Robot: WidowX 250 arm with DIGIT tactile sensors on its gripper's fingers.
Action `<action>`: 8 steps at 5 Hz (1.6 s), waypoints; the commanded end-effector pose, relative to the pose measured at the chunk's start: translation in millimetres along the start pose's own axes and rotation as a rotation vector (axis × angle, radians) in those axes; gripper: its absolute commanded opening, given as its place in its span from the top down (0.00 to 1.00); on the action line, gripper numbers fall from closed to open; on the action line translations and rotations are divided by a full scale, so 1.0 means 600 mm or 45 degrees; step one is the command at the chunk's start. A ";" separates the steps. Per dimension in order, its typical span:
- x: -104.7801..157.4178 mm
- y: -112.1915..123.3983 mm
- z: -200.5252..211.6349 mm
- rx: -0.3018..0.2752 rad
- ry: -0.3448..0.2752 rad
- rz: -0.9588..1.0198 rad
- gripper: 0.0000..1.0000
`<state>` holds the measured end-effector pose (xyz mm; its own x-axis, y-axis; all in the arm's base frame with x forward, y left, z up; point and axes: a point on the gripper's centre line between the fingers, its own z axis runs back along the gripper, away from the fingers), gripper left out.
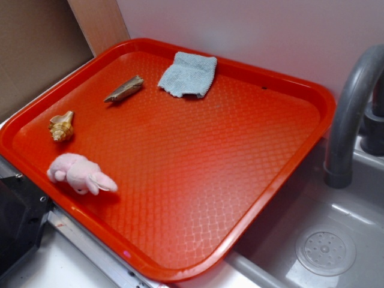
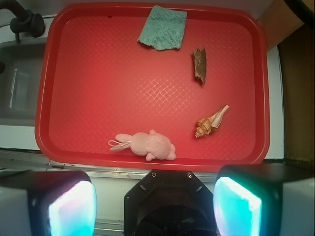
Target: Grab the shell.
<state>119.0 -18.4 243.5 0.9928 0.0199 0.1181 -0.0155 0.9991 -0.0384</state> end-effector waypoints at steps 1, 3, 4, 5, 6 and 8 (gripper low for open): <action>0.000 0.000 0.000 0.000 0.000 0.000 0.00; 0.032 0.042 -0.063 0.016 -0.126 0.633 0.00; 0.041 0.081 -0.100 0.112 -0.150 0.866 0.00; 0.049 0.112 -0.135 0.185 -0.133 0.909 0.00; 0.050 0.134 -0.169 0.269 -0.156 0.908 0.00; 0.044 0.159 -0.227 0.354 -0.126 0.968 0.00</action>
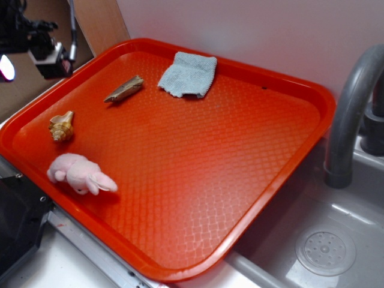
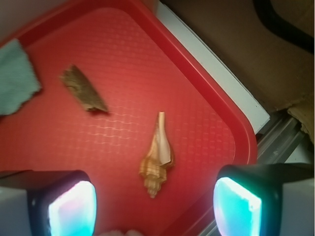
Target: Grab the shell.
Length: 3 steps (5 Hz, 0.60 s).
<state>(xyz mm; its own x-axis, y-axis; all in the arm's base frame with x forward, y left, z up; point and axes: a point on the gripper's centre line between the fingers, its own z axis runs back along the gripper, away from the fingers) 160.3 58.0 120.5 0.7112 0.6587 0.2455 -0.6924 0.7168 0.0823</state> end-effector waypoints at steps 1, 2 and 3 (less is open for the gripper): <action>0.013 0.020 -0.063 0.103 -0.007 0.038 0.00; 0.006 0.018 -0.100 0.131 0.012 -0.009 0.00; -0.008 0.008 -0.129 0.127 0.016 -0.070 0.00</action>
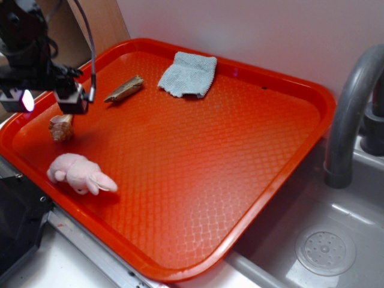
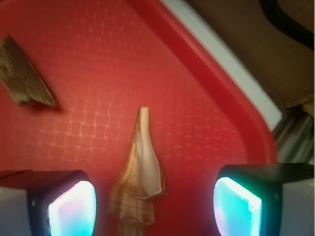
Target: Grab the shell.
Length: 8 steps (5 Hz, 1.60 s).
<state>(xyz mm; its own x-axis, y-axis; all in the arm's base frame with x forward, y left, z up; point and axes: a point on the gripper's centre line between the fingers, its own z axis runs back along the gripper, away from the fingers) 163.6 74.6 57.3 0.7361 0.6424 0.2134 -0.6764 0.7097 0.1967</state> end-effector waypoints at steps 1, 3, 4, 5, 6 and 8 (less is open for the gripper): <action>-0.010 -0.007 -0.042 0.007 0.010 -0.078 0.00; -0.009 -0.013 -0.065 0.026 0.005 -0.091 0.11; -0.012 -0.011 -0.067 0.016 0.008 -0.095 1.00; -0.014 -0.008 -0.062 -0.002 -0.007 -0.101 1.00; -0.001 -0.013 -0.025 -0.057 -0.015 -0.077 1.00; 0.026 -0.058 0.154 -0.340 -0.014 -0.355 1.00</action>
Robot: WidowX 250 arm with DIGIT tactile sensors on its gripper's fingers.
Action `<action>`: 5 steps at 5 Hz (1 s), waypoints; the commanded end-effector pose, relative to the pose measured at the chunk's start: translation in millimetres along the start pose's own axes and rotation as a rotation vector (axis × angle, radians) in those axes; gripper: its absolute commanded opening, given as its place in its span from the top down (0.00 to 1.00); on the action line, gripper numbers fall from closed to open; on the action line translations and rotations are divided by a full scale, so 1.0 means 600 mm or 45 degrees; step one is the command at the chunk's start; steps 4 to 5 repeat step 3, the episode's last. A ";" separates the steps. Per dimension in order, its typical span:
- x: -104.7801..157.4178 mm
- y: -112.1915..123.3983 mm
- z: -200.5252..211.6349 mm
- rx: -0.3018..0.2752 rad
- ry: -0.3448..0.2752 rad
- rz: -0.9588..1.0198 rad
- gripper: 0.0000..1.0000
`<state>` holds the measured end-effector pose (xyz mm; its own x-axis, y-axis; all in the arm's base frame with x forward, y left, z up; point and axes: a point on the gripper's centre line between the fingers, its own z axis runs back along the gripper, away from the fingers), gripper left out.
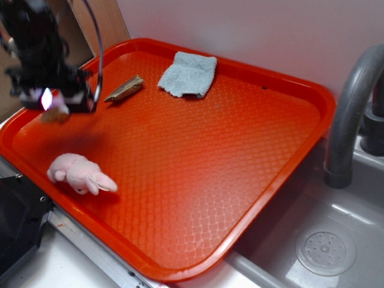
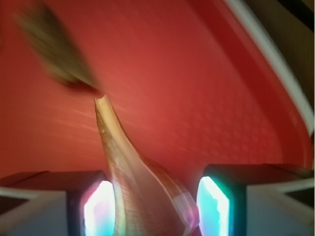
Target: Grab the shell.
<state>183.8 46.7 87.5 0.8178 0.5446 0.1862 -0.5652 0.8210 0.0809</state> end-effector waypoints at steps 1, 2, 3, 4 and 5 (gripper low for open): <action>0.018 -0.057 0.175 -0.326 -0.019 -0.436 1.00; 0.000 -0.085 0.244 -0.480 -0.051 -0.476 1.00; -0.001 -0.090 0.265 -0.576 -0.027 -0.521 1.00; -0.001 -0.090 0.265 -0.576 -0.027 -0.521 1.00; -0.001 -0.090 0.265 -0.576 -0.027 -0.521 1.00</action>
